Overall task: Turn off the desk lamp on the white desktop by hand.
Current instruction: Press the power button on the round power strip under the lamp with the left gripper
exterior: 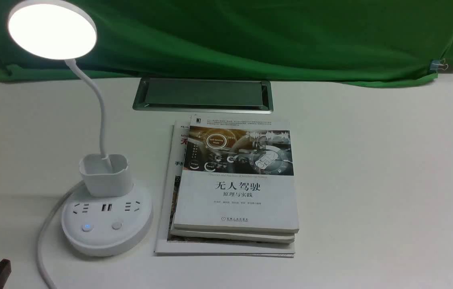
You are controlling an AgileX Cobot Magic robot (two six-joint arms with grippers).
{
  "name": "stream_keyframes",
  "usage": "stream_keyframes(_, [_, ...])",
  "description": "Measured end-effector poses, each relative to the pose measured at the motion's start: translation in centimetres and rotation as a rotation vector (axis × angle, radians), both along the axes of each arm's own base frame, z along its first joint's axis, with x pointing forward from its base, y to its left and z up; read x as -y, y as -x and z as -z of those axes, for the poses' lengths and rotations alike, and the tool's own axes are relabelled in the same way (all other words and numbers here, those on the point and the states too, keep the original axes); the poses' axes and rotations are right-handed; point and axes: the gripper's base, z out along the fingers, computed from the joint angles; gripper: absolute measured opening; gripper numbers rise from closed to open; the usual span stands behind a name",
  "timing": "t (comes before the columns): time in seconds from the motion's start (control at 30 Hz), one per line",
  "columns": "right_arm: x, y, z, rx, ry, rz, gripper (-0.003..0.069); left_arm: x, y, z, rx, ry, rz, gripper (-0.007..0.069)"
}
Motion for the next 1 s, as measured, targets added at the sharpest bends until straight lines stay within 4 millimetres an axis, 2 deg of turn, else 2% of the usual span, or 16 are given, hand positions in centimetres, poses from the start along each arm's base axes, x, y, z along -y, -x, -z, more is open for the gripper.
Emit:
stream_keyframes(0.43, [0.0,0.0,0.0,0.000,0.000,0.000,0.0035,-0.1,0.0,-0.1,0.017,-0.039,-0.003,0.0206])
stream_keyframes(0.63, [0.0,0.0,0.0,0.000,0.000,0.000,0.0035,-0.1,-0.1,-0.8,0.087,-0.033,-0.003,0.0214])
stream_keyframes(0.87, [0.0,0.0,0.0,0.000,0.000,0.000,0.0035,0.0,-0.2,-2.3,0.254,-0.017,-0.002,0.0220])
stream_keyframes(1.0, [0.0,0.0,0.0,0.000,0.000,0.000,0.0035,0.0,-0.1,-2.5,0.280,-0.017,-0.002,0.0225])
